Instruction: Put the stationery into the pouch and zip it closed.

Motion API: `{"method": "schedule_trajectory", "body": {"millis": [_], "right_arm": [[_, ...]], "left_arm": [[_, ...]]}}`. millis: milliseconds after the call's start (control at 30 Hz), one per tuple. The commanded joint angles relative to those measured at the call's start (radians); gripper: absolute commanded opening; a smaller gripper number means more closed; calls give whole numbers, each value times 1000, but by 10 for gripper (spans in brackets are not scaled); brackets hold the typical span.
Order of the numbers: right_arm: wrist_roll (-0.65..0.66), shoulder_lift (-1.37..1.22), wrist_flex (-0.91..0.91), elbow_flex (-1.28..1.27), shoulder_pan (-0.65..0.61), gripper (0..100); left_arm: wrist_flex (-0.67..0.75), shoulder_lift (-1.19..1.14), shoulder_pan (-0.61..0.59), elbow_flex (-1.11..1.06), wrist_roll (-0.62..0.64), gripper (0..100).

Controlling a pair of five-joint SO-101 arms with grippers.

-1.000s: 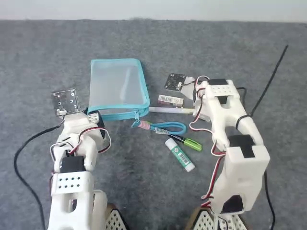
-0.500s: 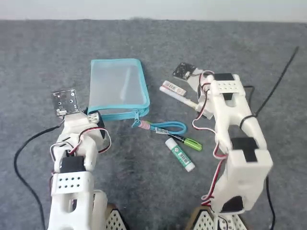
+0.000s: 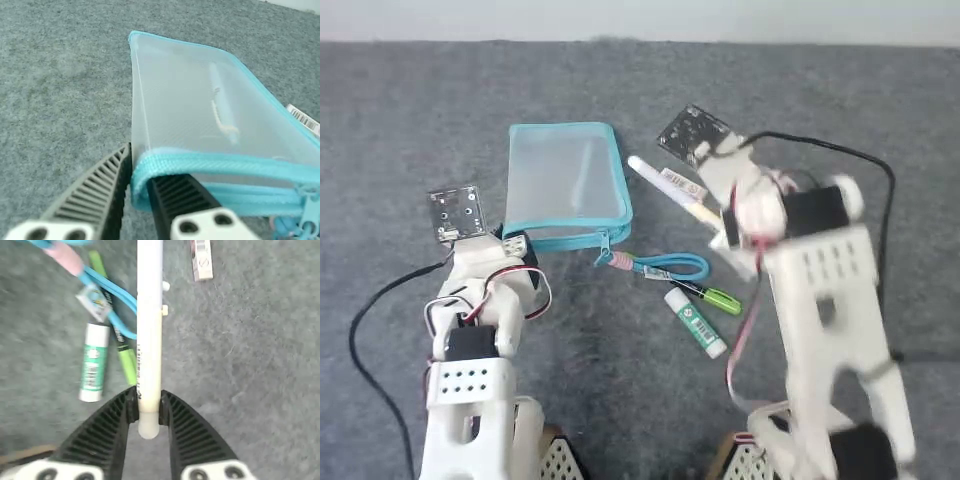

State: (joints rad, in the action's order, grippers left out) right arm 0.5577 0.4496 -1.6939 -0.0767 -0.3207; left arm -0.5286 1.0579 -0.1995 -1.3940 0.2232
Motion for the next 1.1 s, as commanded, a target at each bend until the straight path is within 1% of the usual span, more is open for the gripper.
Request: {"method": "schedule_trajectory", "body": {"millis": [0, 100, 167, 233, 300, 400, 633, 800, 1000, 1067], "right_arm": [[-104, 206, -102, 12, -81, 6], [-110, 337, -102, -83, -179, 6], [-103, 395, -101, -190, -274, 6], [-109, 417, -91, -298, -364, 6], [-127, 412, -47, -374, -414, 6], [-140, 392, 18, -420, -404, 6], [-147, 291, 90, -414, -337, 6], [-172, 225, 133, -407, -332, 6], [-213, 140, 133, -282, -329, 6], [-233, 104, 131, -230, -305, 6]], "left_arm": [[32, 31, 3, 38, -5, 13], [32, 29, 3, 38, -5, 13], [32, 29, 3, 38, -5, 13], [32, 31, 3, 38, -5, 13], [32, 32, 3, 38, -5, 13], [32, 29, 3, 38, -5, 13], [32, 29, 5, 38, -5, 13], [32, 28, 8, 38, -6, 13], [31, 28, 9, 38, -6, 13], [29, 28, 9, 38, -6, 13]]}}
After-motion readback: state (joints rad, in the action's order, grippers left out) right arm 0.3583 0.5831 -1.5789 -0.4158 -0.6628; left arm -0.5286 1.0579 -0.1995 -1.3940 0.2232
